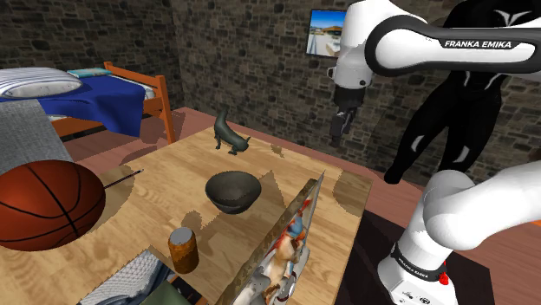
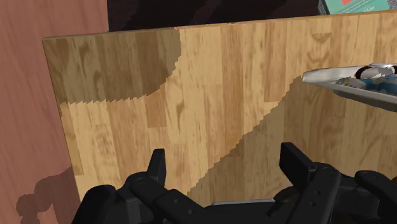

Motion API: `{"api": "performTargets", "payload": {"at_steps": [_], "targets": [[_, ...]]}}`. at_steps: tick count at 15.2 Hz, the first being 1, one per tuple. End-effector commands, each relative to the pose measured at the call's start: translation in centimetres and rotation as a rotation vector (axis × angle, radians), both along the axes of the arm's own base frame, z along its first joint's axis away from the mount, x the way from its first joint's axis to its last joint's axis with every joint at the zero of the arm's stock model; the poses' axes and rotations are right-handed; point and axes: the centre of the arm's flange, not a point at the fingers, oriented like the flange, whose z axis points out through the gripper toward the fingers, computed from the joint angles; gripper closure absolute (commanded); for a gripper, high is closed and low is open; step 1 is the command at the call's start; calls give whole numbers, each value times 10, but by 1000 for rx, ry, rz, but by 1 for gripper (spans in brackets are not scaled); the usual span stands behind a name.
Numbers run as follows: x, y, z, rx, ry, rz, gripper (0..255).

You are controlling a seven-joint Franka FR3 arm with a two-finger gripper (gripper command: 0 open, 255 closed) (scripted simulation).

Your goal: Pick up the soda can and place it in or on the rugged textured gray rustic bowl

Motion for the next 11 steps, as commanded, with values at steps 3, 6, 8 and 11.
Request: {"api": "performTargets", "payload": {"at_steps": [3,6,8,11], "targets": [[11,21,-10,4,-2,6,0],[26,54,-24,11,-4,15,0],[37,75,-33,15,-6,21,0],[52,108,-47,21,-9,30,0]]}}
